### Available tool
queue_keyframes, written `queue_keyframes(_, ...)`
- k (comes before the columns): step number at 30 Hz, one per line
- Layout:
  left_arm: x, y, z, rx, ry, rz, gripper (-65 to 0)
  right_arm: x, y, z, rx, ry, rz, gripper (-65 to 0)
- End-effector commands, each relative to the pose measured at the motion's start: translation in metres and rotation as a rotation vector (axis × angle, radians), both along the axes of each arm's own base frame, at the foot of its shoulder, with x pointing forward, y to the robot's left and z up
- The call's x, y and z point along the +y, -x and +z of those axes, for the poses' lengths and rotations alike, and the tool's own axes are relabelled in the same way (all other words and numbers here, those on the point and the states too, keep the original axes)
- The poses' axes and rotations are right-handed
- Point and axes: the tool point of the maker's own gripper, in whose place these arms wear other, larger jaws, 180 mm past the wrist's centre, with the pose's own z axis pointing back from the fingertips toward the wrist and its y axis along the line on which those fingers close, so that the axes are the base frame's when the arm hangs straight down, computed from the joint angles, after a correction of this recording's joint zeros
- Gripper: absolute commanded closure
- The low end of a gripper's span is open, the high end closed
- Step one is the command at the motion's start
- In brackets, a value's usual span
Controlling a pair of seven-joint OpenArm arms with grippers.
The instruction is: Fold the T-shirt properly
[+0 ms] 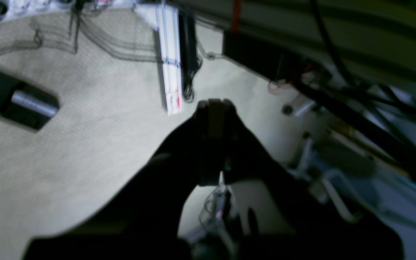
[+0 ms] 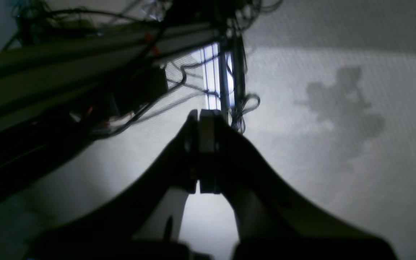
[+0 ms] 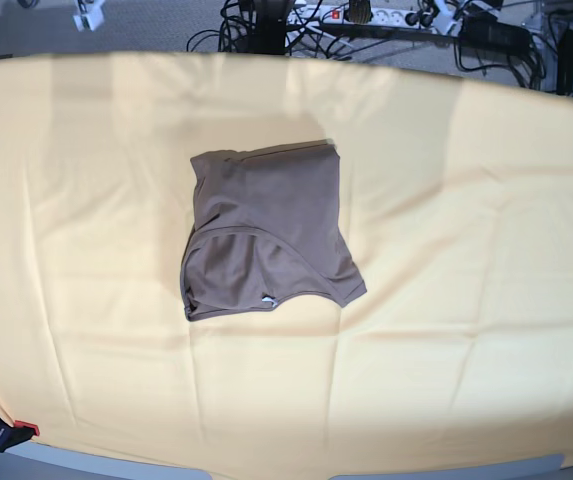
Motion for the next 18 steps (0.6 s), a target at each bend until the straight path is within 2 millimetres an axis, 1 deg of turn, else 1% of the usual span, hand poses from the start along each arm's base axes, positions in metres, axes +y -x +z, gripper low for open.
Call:
queue_keyframes(1,0.008,0.0,-0.008,-0.005,-0.023,0.005,0.0,0.002,0.0,-0.005,-0.008,-0.002,0.028,0.0)
queue_keyframes(3,0.012,-0.003,-0.032,-0.031,-0.083,0.039,0.0,0.012,-0.002,-0.024,-0.01,0.006,0.086,0.0)
queue_keyframes(6,0.023,-0.016,-0.063,-0.116,-0.248,0.105,0.0,0.006,-0.004,-0.054,-0.01,0.134,0.1,0.0)
queue_keyframes(8,0.021,-0.022,-0.077,-0.147,-0.332,0.126,0.0,0.005,0.0,-0.069,0.0,0.206,0.15,0.0)
queue_keyframes(10,0.007,-0.024,-0.085,-0.144,-0.355,0.119,0.0,0.009,0.008,-0.08,0.013,0.267,0.243,0.0)
queue_keyframes(12,-0.016,-0.026,-0.089,-0.144,-0.328,0.083,0.0,0.015,0.009,-0.086,0.0,0.315,0.31,0.0)
queue_keyframes(15,-0.047,-0.021,-0.089,-0.14,-0.276,0.04,0.0,0.028,0.011,-0.088,-0.006,0.327,0.33,0.0)
queue_keyframes(18,-0.06,-0.013,-0.091,-0.127,-0.287,0.047,0.0,0.034,0.01,-0.088,-0.014,0.307,0.334,0.0)
